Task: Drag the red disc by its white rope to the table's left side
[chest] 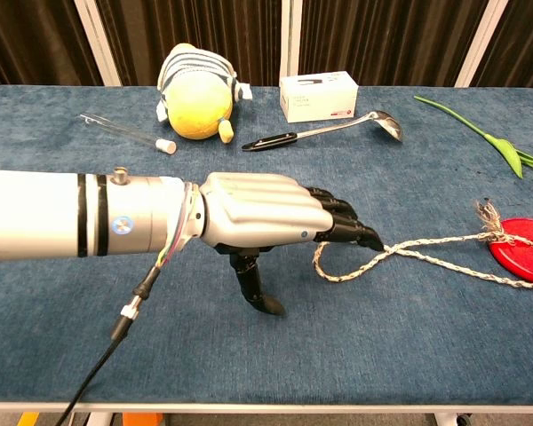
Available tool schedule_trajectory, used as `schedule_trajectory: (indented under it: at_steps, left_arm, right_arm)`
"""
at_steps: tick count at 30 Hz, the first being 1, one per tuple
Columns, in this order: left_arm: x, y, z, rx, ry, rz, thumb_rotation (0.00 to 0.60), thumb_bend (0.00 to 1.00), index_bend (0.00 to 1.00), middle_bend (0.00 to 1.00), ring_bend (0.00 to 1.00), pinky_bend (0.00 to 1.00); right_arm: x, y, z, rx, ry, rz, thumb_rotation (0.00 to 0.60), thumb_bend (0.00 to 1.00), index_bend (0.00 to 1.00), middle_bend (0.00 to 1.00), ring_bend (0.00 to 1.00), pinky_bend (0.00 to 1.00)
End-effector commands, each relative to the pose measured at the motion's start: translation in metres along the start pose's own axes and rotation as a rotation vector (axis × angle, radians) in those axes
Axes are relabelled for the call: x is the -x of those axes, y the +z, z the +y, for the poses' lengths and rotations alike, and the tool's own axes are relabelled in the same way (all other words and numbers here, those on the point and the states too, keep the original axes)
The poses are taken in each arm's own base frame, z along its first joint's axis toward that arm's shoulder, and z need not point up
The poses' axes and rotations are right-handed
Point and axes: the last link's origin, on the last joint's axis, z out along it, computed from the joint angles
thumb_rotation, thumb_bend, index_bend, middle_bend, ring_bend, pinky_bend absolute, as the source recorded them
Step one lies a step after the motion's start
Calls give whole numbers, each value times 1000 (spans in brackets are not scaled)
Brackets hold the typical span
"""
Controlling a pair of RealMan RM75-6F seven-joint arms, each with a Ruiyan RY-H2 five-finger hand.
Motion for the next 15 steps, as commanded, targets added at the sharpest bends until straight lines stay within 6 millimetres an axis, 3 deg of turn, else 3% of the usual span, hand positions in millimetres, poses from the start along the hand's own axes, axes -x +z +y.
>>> schedule_trajectory:
  at_steps: [1, 15]
  left_arm:
    - [2, 3, -3, -1, 47, -14, 600, 234, 84, 108, 0, 72]
    - [6, -1, -12, -27, 121, -40, 600, 257, 84, 173, 0, 69]
  right_arm:
    - [1, 0, 2, 7, 0, -2, 600, 225, 0, 0, 0, 0]
    - [2, 1, 3, 12, 4, -1, 600, 232, 0, 0, 0, 0]
